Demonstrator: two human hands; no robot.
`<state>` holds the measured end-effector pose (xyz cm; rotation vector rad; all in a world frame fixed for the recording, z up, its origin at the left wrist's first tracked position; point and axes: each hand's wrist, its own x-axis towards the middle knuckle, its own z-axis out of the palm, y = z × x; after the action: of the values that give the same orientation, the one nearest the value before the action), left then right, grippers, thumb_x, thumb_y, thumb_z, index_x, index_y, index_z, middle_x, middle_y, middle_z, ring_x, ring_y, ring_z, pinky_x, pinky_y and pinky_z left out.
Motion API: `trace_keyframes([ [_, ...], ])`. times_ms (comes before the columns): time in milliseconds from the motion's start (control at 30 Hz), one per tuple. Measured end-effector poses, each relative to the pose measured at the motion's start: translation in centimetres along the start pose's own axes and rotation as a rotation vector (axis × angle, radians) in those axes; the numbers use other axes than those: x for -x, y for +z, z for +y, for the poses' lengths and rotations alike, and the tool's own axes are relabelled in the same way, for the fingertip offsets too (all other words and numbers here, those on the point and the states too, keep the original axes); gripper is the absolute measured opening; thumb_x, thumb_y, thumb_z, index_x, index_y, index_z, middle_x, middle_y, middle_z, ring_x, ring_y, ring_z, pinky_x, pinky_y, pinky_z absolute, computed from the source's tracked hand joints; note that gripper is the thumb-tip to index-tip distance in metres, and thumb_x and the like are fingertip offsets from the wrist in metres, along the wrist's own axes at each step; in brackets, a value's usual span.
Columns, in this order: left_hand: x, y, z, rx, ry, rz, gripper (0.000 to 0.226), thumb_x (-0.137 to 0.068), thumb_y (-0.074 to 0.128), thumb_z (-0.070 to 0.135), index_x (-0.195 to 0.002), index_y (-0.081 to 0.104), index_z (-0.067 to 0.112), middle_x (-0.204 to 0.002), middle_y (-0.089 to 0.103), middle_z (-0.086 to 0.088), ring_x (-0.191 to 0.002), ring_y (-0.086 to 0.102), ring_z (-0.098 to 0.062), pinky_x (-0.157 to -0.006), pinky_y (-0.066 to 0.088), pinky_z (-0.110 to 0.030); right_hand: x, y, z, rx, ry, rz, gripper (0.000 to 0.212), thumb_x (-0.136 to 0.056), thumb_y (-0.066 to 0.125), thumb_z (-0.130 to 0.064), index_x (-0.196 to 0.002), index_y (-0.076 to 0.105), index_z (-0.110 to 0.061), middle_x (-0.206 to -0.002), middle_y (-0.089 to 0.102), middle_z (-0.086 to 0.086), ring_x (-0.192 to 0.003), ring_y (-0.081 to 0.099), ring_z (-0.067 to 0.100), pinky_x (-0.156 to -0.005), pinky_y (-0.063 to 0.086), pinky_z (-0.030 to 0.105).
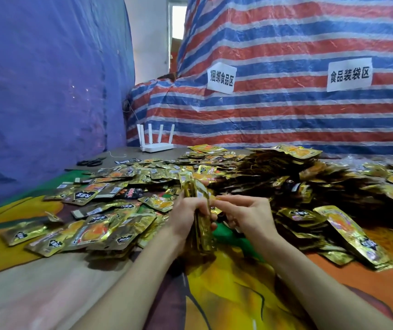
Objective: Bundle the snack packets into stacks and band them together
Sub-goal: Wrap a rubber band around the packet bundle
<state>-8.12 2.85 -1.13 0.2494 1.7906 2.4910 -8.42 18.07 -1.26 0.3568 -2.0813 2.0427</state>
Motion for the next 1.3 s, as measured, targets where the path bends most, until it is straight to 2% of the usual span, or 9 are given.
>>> trace_keyframes([
  [100,-0.1,-0.2,-0.1,0.061,-0.014,-0.029,0.072,-0.052,0.050,0.003,-0.124,0.052,0.007,-0.081,0.050,-0.015,-0.057,0.051,-0.023,-0.051,0.046,-0.031,0.1,-0.4,-0.1,-0.024,0.018,-0.010,0.007,-0.077,0.085,-0.016,-0.076,0.084,-0.023,-0.057,0.066,-0.001,-0.045,0.050,0.007,-0.042,0.041,0.017],
  [233,0.4,-0.2,0.4,0.182,-0.128,-0.210,0.051,-0.050,0.050,0.003,-0.100,0.051,0.010,-0.070,0.047,-0.009,-0.057,0.044,-0.020,-0.056,0.041,-0.031,-0.3,-0.3,-0.3,-0.243,0.206,-0.153,0.007,-0.083,0.076,-0.007,-0.079,0.082,-0.007,-0.072,0.072,0.007,-0.053,0.059,0.008,-0.047,0.046,0.017],
  [367,0.3,-0.5,0.7,0.491,-0.047,-0.338,0.075,-0.041,0.059,0.001,-0.113,0.048,0.016,-0.077,0.044,-0.008,-0.058,0.039,-0.017,-0.050,0.041,-0.026,-1.1,-1.4,-0.7,-0.399,0.314,-0.318,0.005,-0.081,0.067,-0.013,-0.082,0.067,-0.009,-0.083,0.065,0.006,-0.070,0.052,0.014,-0.062,0.041,0.022],
  [500,-0.2,-1.3,0.5,0.561,-0.042,-0.276,0.062,-0.052,0.042,0.004,-0.113,0.045,0.017,-0.078,0.043,-0.007,-0.061,0.034,-0.016,-0.051,0.037,-0.024,-1.3,-2.4,-0.9,-0.684,0.285,-0.368,0.013,-0.072,0.055,-0.022,-0.062,0.060,-0.014,-0.080,0.062,0.006,-0.081,0.061,0.023,-0.081,0.039,0.034],
  [633,-0.7,-1.3,0.0,0.516,-0.040,-0.164,0.054,-0.062,0.035,0.002,-0.112,0.047,0.017,-0.076,0.044,-0.009,-0.059,0.038,-0.018,-0.050,0.041,-0.025,-1.5,-2.3,-0.8,-0.936,0.192,-0.275,0.024,-0.077,0.051,-0.013,-0.083,0.071,-0.003,-0.066,0.051,0.006,-0.068,0.060,0.025,-0.092,0.054,0.042],
  [833,-1.1,-1.4,-0.5,0.454,-0.064,-0.106,0.048,-0.061,0.042,0.000,-0.106,0.051,0.014,-0.073,0.049,-0.009,-0.057,0.042,-0.019,-0.050,0.042,-0.027,-1.4,-1.0,-0.3,-0.479,0.118,-0.246,0.037,-0.099,0.056,-0.005,-0.130,0.066,-0.023,-0.092,0.077,0.009,-0.058,0.063,0.016,-0.053,0.057,0.028],
  [933,-1.1,-1.4,-0.7,0.346,-0.081,-0.031,0.046,-0.062,0.045,0.000,-0.105,0.054,0.013,-0.082,0.058,-0.011,-0.055,0.046,-0.020,-0.052,0.042,-0.029,-0.7,-0.5,0.2,-0.272,0.079,-0.326,0.055,-0.088,0.073,-0.010,-0.137,0.060,-0.032,-0.112,0.075,0.014,-0.087,0.076,0.033,-0.057,0.062,0.035],
  [1067,-1.9,-1.5,-1.2,0.250,0.036,0.331,0.046,-0.078,0.050,-0.005,-0.118,0.052,0.016,-0.084,0.059,-0.012,-0.057,0.051,-0.020,-0.055,0.046,-0.033,-0.1,0.1,0.1,-0.096,0.047,-0.260,0.058,-0.082,0.081,-0.008,-0.133,0.065,-0.032,-0.127,0.066,0.008,-0.097,0.076,0.025,-0.065,0.064,0.045],
  [1300,-3.0,-1.7,-1.2,0.291,0.281,0.669,0.062,-0.089,0.074,0.021,-0.136,0.036,0.029,-0.126,0.062,-0.014,-0.103,0.065,-0.029,-0.091,0.056,-0.049,1.2,2.1,0.2,0.062,0.011,-0.300,0.061,-0.073,0.090,-0.012,-0.122,0.069,-0.040,-0.110,0.069,0.014,-0.095,0.073,0.021,-0.080,0.063,0.049],
])
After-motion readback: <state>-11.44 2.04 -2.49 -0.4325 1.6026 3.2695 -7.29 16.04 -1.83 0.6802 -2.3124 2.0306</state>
